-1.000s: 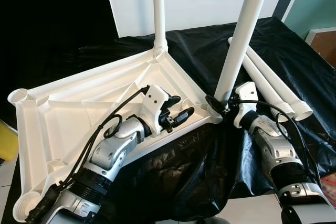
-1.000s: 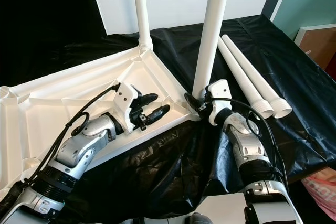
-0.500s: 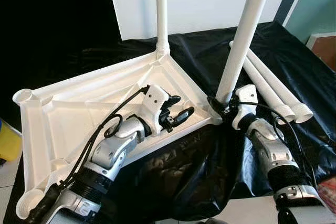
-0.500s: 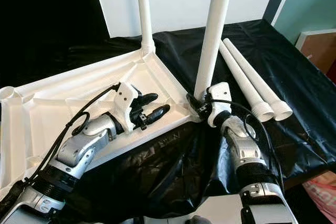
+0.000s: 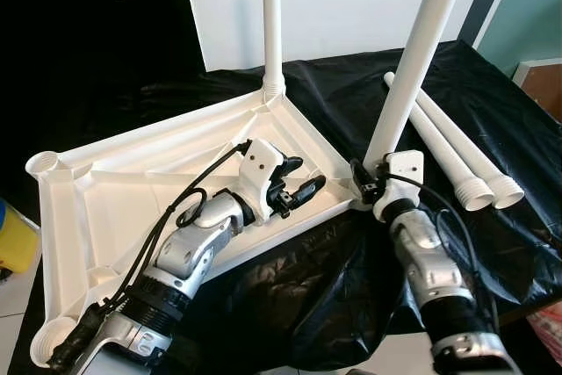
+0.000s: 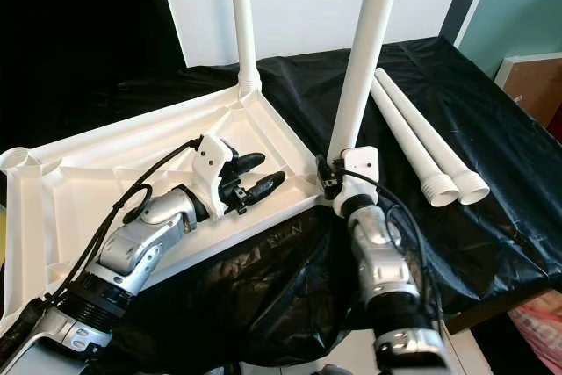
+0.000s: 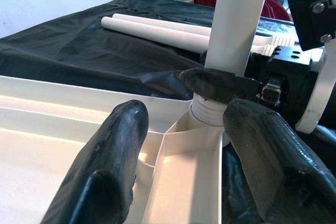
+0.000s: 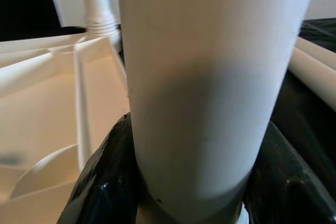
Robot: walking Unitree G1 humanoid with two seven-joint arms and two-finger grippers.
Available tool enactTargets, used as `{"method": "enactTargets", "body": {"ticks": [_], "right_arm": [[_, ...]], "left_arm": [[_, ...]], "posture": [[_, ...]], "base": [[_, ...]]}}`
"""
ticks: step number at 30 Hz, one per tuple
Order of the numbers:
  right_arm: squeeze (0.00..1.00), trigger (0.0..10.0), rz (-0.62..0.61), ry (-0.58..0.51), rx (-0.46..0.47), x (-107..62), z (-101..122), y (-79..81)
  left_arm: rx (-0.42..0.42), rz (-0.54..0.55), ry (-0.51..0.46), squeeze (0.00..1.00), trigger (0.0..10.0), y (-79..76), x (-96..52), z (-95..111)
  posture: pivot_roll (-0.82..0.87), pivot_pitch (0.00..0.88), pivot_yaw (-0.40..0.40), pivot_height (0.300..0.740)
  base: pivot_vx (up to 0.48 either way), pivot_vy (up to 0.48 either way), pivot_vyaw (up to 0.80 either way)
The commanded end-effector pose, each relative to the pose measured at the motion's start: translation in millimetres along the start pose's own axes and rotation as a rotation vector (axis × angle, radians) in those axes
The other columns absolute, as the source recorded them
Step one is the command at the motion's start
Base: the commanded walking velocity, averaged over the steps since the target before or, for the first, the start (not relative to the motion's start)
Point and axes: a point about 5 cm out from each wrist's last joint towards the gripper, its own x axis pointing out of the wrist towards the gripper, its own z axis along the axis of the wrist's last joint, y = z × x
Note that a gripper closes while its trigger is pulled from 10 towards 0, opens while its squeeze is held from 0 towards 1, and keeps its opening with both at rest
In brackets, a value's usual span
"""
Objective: Building children table
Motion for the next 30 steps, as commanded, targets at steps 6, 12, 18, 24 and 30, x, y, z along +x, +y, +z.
{"method": "enactTargets", "body": {"ticks": [6, 12, 18, 24, 30], "right_arm": [[0.00, 10.0, -0.181, 0.091, 0.027, -8.3, -16, 3.7], [0.00, 10.0, -0.191, 0.083, 0.038, -8.3, -12, 6.0], [0.00, 10.0, -0.194, 0.060, 0.030, -7.1, -8, 6.9], [0.67, 10.0, -0.198, 0.053, 0.023, -9.3, -6, 5.4], [1.00, 10.0, -0.140, 0.016, 0.029, -11.3, -1, 4.5]], "left_arm": [[0.015, -0.162, 0.011, 0.00, 10.0, -4.9, -2.4, -1], [0.020, -0.161, 0.010, 0.00, 10.0, -3.9, -1.4, -1], [0.026, -0.161, 0.006, 0.00, 10.0, -2.8, 0.4, 1], [0.026, -0.167, 0.006, 0.00, 10.0, -4.0, 0.0, 0], [0.025, -0.169, 0.009, 0.00, 10.0, -4.1, -0.3, 0]], "posture": [[-0.03, 0.014, 0.013, 0.740], [-0.03, 0.006, 0.013, 0.740], [-0.04, 0.003, 0.014, 0.740], [-0.04, 0.007, 0.016, 0.740], [-0.04, 0.011, 0.014, 0.740]], "base": [[0.000, 0.000, 0.00], [0.000, 0.000, 0.00], [0.000, 0.000, 0.00], [0.000, 0.000, 0.00], [0.000, 0.000, 0.00]]}}
